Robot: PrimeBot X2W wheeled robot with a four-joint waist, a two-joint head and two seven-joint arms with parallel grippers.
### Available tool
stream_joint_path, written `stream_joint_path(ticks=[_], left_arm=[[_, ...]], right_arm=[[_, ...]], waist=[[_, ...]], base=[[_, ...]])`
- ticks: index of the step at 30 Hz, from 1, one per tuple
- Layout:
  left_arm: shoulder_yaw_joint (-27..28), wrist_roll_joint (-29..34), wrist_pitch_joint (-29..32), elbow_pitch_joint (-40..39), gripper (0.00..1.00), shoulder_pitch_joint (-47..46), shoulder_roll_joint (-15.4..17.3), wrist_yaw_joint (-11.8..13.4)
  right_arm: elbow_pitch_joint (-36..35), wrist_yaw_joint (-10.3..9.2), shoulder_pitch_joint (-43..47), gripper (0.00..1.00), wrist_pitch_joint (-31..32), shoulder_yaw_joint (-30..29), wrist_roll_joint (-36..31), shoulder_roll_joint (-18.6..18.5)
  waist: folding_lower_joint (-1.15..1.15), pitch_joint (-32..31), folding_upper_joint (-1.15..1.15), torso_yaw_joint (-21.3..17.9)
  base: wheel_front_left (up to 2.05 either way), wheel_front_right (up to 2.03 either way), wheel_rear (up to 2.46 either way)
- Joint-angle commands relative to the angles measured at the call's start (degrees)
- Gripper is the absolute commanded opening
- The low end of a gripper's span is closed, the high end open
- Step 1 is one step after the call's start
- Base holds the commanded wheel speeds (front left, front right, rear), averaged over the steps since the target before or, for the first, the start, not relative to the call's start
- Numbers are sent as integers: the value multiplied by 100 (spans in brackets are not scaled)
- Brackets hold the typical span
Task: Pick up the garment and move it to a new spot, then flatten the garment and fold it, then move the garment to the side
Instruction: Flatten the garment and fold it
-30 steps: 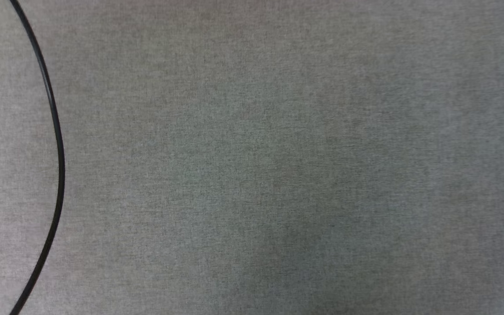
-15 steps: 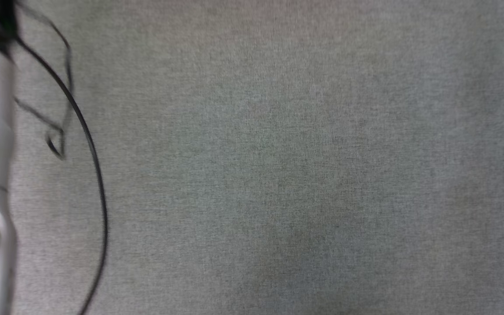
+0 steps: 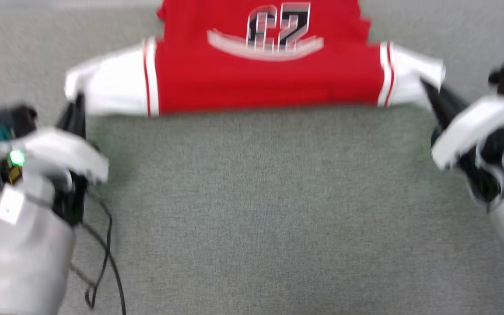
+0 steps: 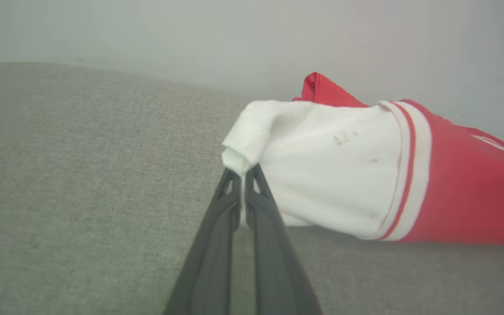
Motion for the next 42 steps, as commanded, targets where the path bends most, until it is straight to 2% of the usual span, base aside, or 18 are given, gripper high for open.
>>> stream_joint_path(ticks=[1, 7, 14, 24, 31, 32, 33, 34, 35, 42], left_arm=[[69, -11, -35, -160, 0, 287, 27, 42], [377, 5, -40, -1086, 0, 1786, -40, 214], [438, -206, 115, -1647, 0, 3118, -36, 323], [438, -356, 478, -2489, 0, 4530, -14, 754], [404, -385, 568, -2796, 0, 4914, -35, 934], [383, -369, 583, -2824, 0, 4928, -38, 947], [361, -352, 589, -2838, 0, 4924, -48, 961], [337, -336, 599, -2855, 0, 4903, -57, 967], [306, -317, 617, -2859, 0, 4870, -58, 953], [122, -180, 616, -3031, 0, 4620, -132, 970]], right_arm=[[-105, -10, 279, 0, -90, 0, 77, -117], [-643, -11, 1481, 0, -265, -122, 300, -233], [-1044, -11, 2783, 0, -87, -440, 100, -97], [-1342, -10, 4323, 0, 172, -1121, -317, 604], [-1502, -10, 4918, 0, 242, -1486, -862, 838], [-1540, -10, 4949, 4, 219, -1554, -938, 862], [-1575, -10, 4970, 36, 219, -1602, -977, 918], [-1622, -10, 4962, 80, 209, -1651, -1038, 945], [-1695, -10, 4940, 100, 186, -1696, -1072, 965], [-1976, -8, 4674, 100, 102, -2292, -1253, 862]], waist=[[2, -395, 0, -5], [2, -925, 0, -7], [2, -1472, 0, 6], [2, -1898, 0, 26], [2, -1893, 0, 96], [2, -1881, 0, 112], [2, -1865, 0, 128], [2, -1850, 0, 151], [2, -1835, 0, 178], [2, -1707, 0, 444]], base=[[0, 0, 0], [0, 0, 0], [0, 0, 0], [0, 0, 0], [0, 0, 0], [0, 0, 0], [0, 0, 0], [0, 0, 0], [0, 0, 0], [0, 0, 0]])
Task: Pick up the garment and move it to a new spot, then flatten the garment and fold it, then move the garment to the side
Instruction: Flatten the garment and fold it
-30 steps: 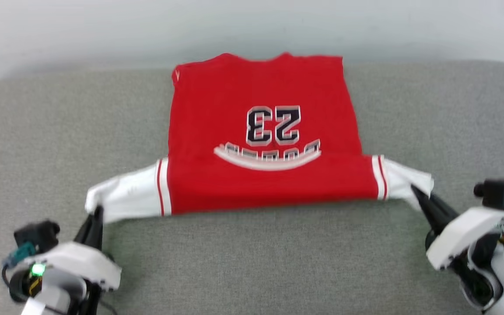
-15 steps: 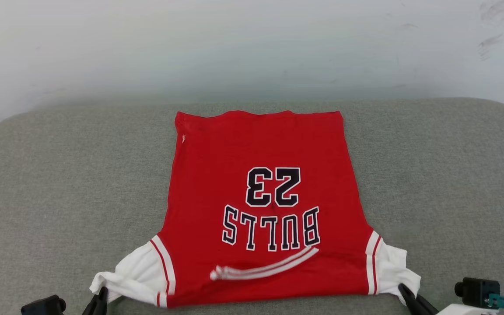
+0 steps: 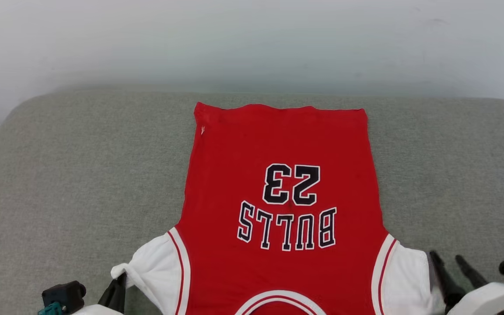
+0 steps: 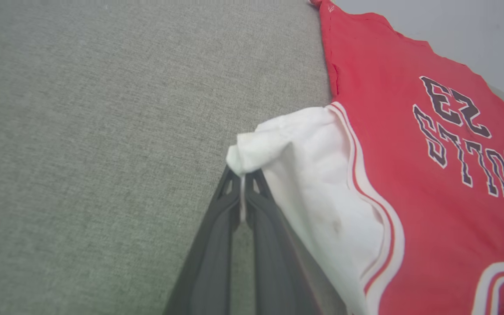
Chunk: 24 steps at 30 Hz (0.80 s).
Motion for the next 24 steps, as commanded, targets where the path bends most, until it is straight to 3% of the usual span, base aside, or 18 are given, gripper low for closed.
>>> stream_joint_path(ticks=[1, 7, 16, 24], left_arm=[[-17, 51, -11, -29, 0, -73, -5, 18], [-123, 139, -73, -342, 0, -350, -103, 24], [-392, 468, -292, -830, 0, -941, -338, 72], [-743, 698, -343, -1292, 0, -1411, -580, -5]], right_arm=[[-15, -6, -164, 100, 16, -86, -24, -32], [403, -5, -1218, 100, 555, -600, 0, -228], [1584, -5, -3285, 100, 1955, -520, 90, -640], [2471, -5, -5012, 100, 3201, -581, -327, -1133]], waist=[[0, 75, 0, 99], [0, 445, 0, 368], [0, 1344, 0, 981], [0, 2002, 0, 1539]], base=[[0, 0, 0], [0, 0, 0], [0, 0, 0], [0, 0, 0]])
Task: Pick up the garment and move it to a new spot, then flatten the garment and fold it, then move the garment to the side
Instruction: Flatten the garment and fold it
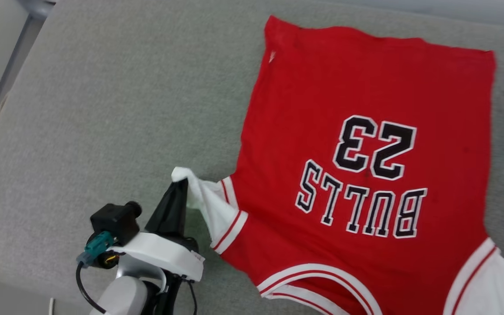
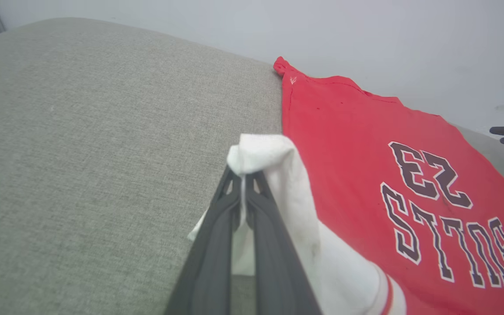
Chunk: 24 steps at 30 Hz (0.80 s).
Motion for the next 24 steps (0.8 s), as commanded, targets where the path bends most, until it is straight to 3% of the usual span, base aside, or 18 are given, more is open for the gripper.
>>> stream_joint_path(ticks=[1, 9, 15, 16, 17, 18, 24], left_arm=[[-46, 54, -38, -59, 0, -100, -40, -2], [-266, 202, -103, -369, 0, -267, -216, -28], [-333, 243, -150, -459, 0, -315, -265, -31], [-340, 247, -150, -456, 0, -320, -267, -29], [-344, 248, -155, -450, 0, -326, -268, -31], [-348, 246, -159, -440, 0, -333, -270, -32], [-291, 194, -157, -335, 0, -253, -215, 18]], right_arm=[[41, -4, -199, 100, 82, 7, -102, -75], [413, -4, -1121, 100, 613, 16, -548, -160], [1065, -4, -1019, 100, 1307, 4, -738, -37], [1192, -4, -970, 84, 1429, -43, -727, -3], [1288, -5, -926, 46, 1520, -78, -746, 8], [1351, -5, -874, 0, 1577, -83, -803, 20], [1398, -4, -849, 0, 1371, -232, -898, 60]], waist=[[-2, 347, 0, 346], [-2, 788, 0, 709], [-2, 906, 0, 792], [-2, 904, 0, 797], [-2, 900, 0, 800], [-2, 887, 0, 802], [-2, 672, 0, 714]], base=[[0, 0, 0], [0, 0, 0], [0, 0, 0], [0, 0, 0], [0, 0, 0], [0, 0, 0], [0, 0, 0]])
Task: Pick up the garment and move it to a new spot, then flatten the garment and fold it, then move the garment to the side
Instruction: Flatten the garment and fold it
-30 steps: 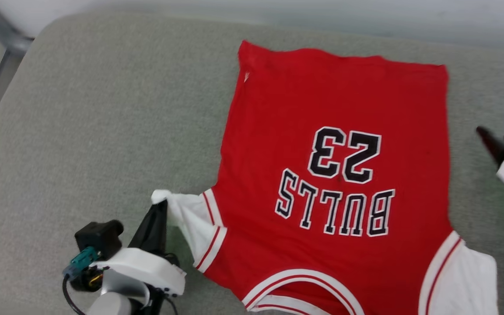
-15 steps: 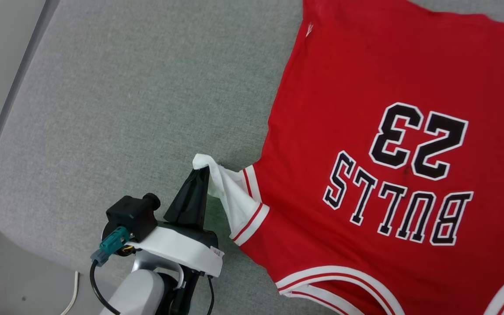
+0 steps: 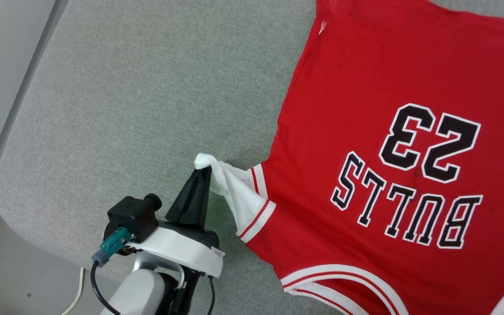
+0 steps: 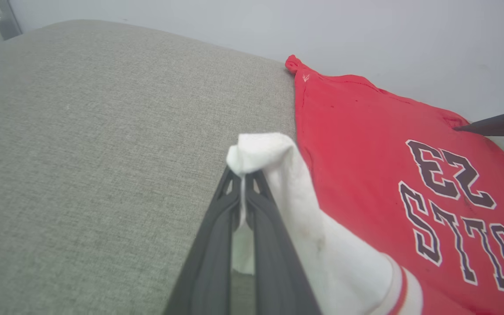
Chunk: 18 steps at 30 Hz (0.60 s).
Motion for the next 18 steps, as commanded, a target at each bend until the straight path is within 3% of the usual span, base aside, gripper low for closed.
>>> stream_joint_path(ticks=[1, 10, 18], left_arm=[[43, -40, -11, 51, 0, 22, 30, 37], [305, -150, 55, 419, 0, 368, 277, 256], [583, -393, 157, 734, 0, 708, 520, 350]], right_arm=[[256, -4, 445, 0, 68, 58, -90, 201], [-238, -7, 866, 0, -350, 296, 70, 67], [-1111, -7, 2312, 0, -785, 381, 695, 154]], waist=[[1, -149, 0, -89], [1, -977, 0, -728], [1, -1647, 0, -1444]], base=[[0, 0, 0], [0, 0, 0], [0, 0, 0]])
